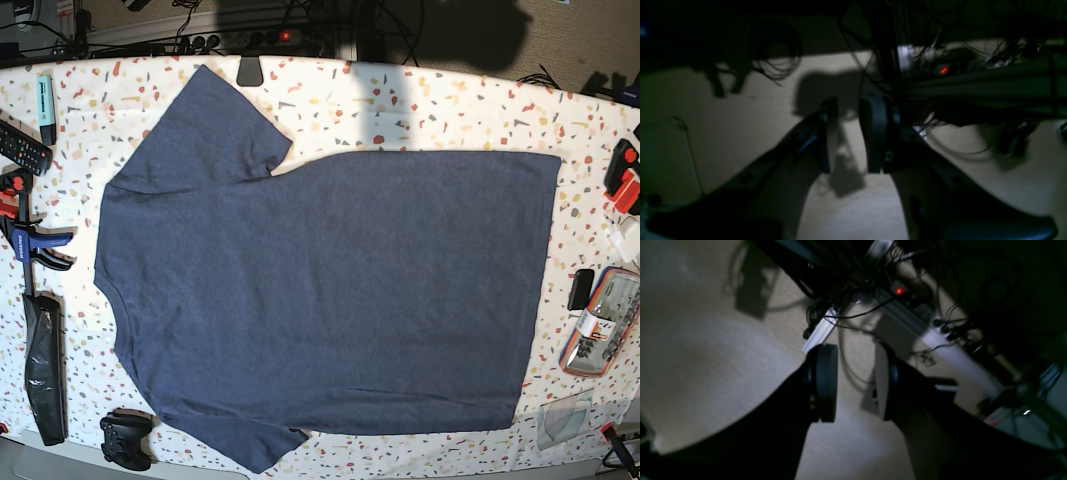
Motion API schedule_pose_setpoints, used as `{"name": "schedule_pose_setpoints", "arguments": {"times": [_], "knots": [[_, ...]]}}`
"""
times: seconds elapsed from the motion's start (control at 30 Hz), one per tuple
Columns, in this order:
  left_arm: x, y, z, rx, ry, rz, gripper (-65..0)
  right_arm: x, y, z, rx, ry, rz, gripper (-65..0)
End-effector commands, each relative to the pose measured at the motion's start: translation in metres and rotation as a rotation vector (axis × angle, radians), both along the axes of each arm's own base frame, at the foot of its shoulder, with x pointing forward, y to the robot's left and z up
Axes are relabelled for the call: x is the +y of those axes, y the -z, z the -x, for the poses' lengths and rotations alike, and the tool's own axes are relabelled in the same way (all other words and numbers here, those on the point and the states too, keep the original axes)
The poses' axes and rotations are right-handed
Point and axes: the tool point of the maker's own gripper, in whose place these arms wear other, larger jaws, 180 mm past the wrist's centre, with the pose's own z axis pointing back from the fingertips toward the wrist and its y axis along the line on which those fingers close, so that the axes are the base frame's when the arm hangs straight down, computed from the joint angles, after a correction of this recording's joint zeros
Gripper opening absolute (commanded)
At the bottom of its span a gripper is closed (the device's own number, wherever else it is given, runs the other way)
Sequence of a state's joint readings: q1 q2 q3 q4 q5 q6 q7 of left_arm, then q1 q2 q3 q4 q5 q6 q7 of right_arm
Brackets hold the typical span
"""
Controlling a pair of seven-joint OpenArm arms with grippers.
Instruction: Fold the T-shirt properly
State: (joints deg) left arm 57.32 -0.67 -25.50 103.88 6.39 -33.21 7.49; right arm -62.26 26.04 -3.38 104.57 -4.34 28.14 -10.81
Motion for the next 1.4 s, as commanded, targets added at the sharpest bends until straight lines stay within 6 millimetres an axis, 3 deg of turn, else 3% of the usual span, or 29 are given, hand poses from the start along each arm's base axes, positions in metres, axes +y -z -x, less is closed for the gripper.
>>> {"name": "schedule_pose_setpoints", "arguments": {"times": [0.0, 0.37, 0.5, 0.57, 0.7, 0.87, 0.97, 1.17, 1.37], "knots": [[0.001, -0.010, -0.002, -0.024, 0.016, -0.011, -49.9, 0.003, -0.009, -0.003, -0.015, -0.006, -0.010, -45.3], [0.013, -0.066, -0.068, -0.207, 0.280, -0.208, -49.8, -0.007, -0.063, -0.078, -0.245, -0.039, 0.063, -45.3], [0.021, -0.078, -0.097, -0.274, 0.356, -0.263, -41.8, -0.021, -0.085, -0.110, -0.355, -0.023, 0.105, -45.3], [0.027, -0.082, -0.109, -0.297, 0.390, -0.304, -38.2, -0.037, -0.092, -0.129, -0.415, 0.013, 0.154, -45.3], [0.032, -0.094, -0.135, -0.361, 0.427, -0.344, -37.9, -0.053, -0.103, -0.158, -0.501, 0.034, 0.198, -45.3], [0.037, -0.111, -0.169, -0.440, 0.491, -0.409, -37.9, -0.058, -0.108, -0.174, -0.538, 0.045, 0.220, -45.3], [0.025, -0.107, -0.179, -0.435, 0.610, -0.451, -37.9, -0.059, -0.109, -0.179, -0.548, 0.047, 0.225, -45.3], [-0.018, -0.072, -0.179, -0.374, 0.892, -0.531, -37.9, -0.063, -0.107, -0.179, -0.534, 0.059, 0.245, -45.3], [-0.007, -0.031, -0.198, -0.307, 0.902, -0.572, -37.9, -0.063, -0.107, -0.180, -0.537, 0.059, 0.246, -45.3]]}}
